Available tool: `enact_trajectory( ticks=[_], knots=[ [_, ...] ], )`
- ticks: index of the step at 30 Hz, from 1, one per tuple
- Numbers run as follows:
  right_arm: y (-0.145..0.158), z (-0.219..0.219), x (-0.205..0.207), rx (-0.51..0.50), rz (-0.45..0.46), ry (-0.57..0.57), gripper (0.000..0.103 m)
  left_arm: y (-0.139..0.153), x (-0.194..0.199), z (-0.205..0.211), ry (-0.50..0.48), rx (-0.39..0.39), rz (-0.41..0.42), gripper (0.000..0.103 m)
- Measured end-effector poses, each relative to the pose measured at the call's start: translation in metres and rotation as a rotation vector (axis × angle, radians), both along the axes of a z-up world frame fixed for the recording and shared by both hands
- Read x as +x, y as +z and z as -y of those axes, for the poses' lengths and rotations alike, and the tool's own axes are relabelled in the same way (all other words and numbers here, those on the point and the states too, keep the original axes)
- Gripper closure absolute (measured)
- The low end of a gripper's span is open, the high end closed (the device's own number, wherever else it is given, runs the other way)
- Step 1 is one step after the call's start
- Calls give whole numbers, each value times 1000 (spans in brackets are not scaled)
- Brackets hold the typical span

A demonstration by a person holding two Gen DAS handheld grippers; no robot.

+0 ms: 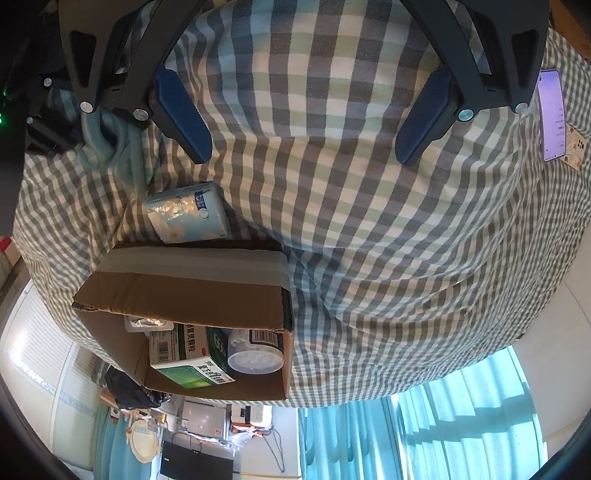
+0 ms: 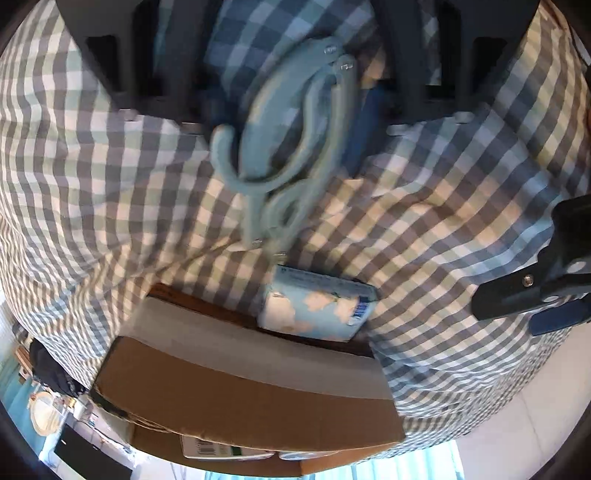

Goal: Organize objects
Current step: 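Grasp the light-blue hanger with the right tool while the left tool grasps the floral tissue pack, then lower the tissue pack and hanger into the box and open both tools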

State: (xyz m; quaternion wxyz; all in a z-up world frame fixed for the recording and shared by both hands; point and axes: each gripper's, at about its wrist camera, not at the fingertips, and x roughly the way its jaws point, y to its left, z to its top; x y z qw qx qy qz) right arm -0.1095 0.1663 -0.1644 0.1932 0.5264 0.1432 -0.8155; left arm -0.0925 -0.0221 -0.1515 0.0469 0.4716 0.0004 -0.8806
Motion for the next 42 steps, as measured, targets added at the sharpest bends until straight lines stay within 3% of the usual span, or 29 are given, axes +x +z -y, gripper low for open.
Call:
enact_trajectory(
  ticks=[1, 2, 8, 13, 19, 27, 29, 30, 35, 42],
  knots=[
    [1, 0, 1, 0, -6, 3, 90, 0, 0, -1, -3, -1, 1, 1],
    [4, 0, 3, 6, -20, 1, 92, -1, -1, -2, -5, -3, 3, 1],
    [38, -20, 9, -85, -107, -30, 94, -3, -11, -18, -30, -16, 13, 1],
    [60, -44, 1, -107, -160, -67, 94, -11, -32, -42, -77, 51, 30, 1],
    [72, -60, -19, -128, -194, -102, 94, -31, -66, -74, -117, 78, 81, 1],
    [70, -74, -28, -161, -182, -90, 94, -59, -97, -87, -96, 44, 121, 2],
    [68, -72, -28, -167, -176, -88, 94, -61, -98, -88, -108, 53, 118, 13],
    [68, -72, -28, -169, -174, -86, 94, -63, -98, -89, -119, 63, 126, 26],
    [65, -71, -26, -161, -176, -83, 94, -55, -90, -91, -137, 94, 125, 26],
    [82, -71, -6, -144, -210, -90, 94, -16, -41, -86, -167, 127, 61, 26]
  ],
)
